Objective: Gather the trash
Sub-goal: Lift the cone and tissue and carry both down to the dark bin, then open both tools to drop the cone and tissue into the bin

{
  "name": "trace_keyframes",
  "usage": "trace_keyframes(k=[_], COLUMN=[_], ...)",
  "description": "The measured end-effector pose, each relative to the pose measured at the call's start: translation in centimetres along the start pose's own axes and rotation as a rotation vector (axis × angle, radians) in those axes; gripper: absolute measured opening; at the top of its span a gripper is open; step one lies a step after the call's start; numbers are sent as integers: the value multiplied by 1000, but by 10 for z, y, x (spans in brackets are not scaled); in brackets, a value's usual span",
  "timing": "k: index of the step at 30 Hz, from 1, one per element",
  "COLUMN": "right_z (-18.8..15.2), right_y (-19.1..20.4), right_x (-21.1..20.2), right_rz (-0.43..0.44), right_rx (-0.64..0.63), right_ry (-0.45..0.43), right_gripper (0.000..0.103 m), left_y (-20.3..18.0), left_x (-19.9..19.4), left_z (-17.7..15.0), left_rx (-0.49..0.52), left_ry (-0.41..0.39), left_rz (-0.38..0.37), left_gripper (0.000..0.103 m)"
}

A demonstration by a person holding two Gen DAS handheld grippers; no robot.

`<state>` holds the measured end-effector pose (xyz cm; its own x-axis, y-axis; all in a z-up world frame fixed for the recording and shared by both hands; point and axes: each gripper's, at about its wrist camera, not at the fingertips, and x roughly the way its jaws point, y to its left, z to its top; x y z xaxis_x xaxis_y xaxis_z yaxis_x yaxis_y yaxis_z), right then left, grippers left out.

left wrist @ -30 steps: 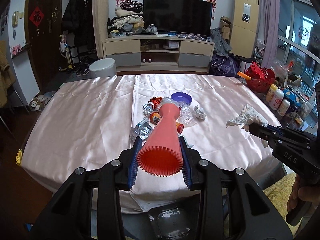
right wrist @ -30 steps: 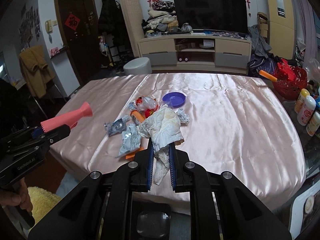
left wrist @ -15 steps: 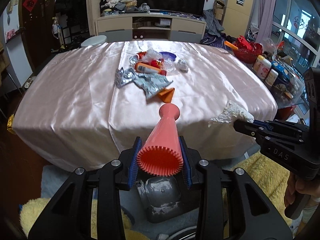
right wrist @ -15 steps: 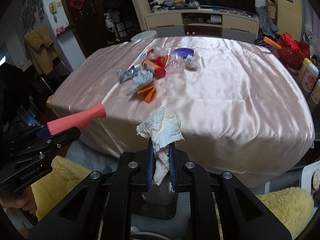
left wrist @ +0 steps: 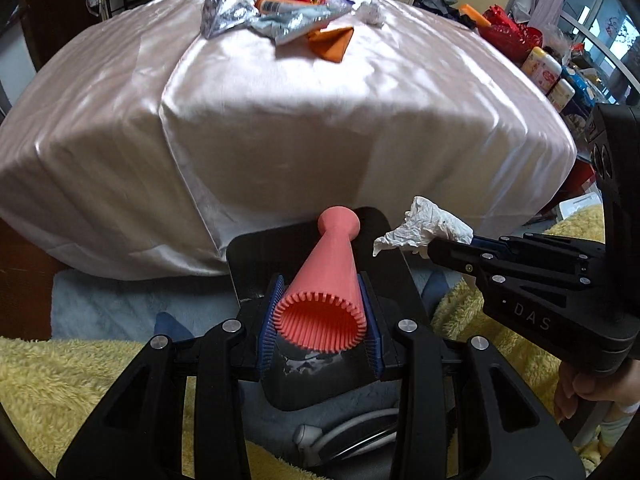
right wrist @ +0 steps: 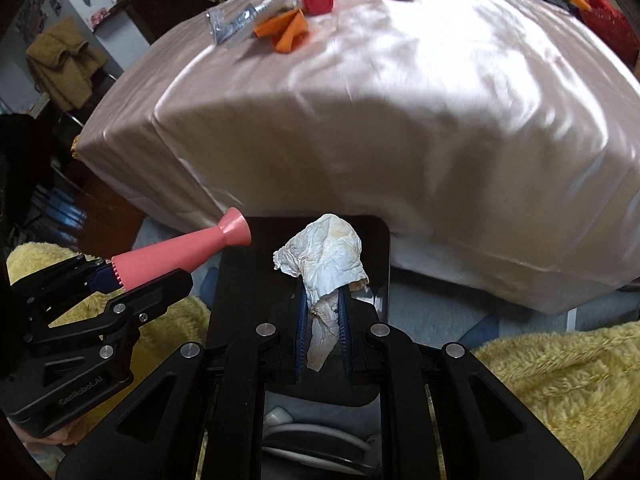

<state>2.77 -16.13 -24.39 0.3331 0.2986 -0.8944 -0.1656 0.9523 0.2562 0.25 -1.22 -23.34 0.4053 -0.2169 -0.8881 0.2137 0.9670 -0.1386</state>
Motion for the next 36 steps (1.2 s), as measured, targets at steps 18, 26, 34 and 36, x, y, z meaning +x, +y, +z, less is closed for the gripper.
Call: trace_keyframes(k=[18,26,34,36], right_z=[4,14,35,41], right_y=[-7,-19,-43,-47], right_x=[23,1,-56,-65], right_rz=[47,23,-25,-29], right_rx=[57,95,131,137], right_ry=[49,-19,-184,-208], right_gripper=[48,56,76,76], left_y=[4,7,30,35], left_x=[45,34,-4,-13], left_z=[-15,-8,17,24], left_rx=[10,35,-14,-20], left_ry=[150,118,10,-20], left_rz=[18,93,142,153], left_gripper=[42,84,95,95])
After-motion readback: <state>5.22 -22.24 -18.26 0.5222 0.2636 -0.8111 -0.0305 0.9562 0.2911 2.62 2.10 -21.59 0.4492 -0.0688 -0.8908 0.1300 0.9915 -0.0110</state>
